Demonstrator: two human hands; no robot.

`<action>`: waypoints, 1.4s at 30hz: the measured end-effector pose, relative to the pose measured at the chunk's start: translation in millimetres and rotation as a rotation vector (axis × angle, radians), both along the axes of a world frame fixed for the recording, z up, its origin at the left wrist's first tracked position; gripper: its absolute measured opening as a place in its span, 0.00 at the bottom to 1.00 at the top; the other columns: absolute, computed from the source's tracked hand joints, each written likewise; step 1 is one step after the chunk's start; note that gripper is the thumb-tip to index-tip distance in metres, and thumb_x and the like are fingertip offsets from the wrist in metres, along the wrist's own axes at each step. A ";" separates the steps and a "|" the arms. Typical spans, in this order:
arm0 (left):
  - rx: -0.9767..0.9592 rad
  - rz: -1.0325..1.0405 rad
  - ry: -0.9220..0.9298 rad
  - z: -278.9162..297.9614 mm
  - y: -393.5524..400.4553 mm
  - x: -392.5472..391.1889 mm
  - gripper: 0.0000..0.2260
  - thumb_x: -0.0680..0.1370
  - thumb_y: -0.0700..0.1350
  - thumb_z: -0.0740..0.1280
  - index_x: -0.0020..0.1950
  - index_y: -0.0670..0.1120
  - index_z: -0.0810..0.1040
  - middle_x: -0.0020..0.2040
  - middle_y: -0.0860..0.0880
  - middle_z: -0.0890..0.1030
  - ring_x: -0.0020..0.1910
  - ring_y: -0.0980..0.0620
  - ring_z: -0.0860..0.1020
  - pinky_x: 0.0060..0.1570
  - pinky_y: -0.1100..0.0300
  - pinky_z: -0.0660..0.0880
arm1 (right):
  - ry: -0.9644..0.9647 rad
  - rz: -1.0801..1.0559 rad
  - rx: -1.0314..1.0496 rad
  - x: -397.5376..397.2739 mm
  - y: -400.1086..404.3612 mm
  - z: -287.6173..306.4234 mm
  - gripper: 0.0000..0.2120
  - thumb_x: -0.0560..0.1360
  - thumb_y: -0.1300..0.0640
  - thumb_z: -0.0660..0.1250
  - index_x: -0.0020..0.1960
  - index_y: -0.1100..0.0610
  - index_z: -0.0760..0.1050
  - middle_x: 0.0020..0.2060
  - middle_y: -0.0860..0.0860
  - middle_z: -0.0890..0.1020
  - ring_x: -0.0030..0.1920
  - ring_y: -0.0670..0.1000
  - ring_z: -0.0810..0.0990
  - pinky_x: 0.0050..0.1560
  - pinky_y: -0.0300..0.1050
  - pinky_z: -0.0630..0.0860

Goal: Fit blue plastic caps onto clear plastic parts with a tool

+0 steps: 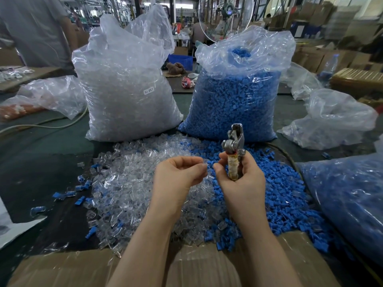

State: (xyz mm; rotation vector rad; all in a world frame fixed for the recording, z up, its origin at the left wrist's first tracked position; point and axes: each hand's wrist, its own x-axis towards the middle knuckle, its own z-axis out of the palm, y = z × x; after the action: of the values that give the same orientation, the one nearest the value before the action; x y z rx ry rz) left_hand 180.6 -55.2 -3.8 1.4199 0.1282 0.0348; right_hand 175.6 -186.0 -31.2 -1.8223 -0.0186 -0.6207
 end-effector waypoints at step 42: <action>0.208 0.140 -0.168 3.6 -0.6 -1.6 0.06 0.71 0.38 0.77 0.40 0.48 0.84 0.35 0.51 0.85 0.38 0.53 0.85 0.46 0.57 0.82 | 0.162 0.216 -0.025 -3.6 -11.3 13.0 0.07 0.74 0.59 0.72 0.45 0.48 0.78 0.37 0.44 0.82 0.36 0.46 0.79 0.34 0.35 0.75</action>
State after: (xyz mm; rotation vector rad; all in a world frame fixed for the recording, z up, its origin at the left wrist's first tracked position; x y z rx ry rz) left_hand 179.0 -55.8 -0.2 1.6067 0.0862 0.2892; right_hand 172.0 -197.2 -18.2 -1.8592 -0.1137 -0.3213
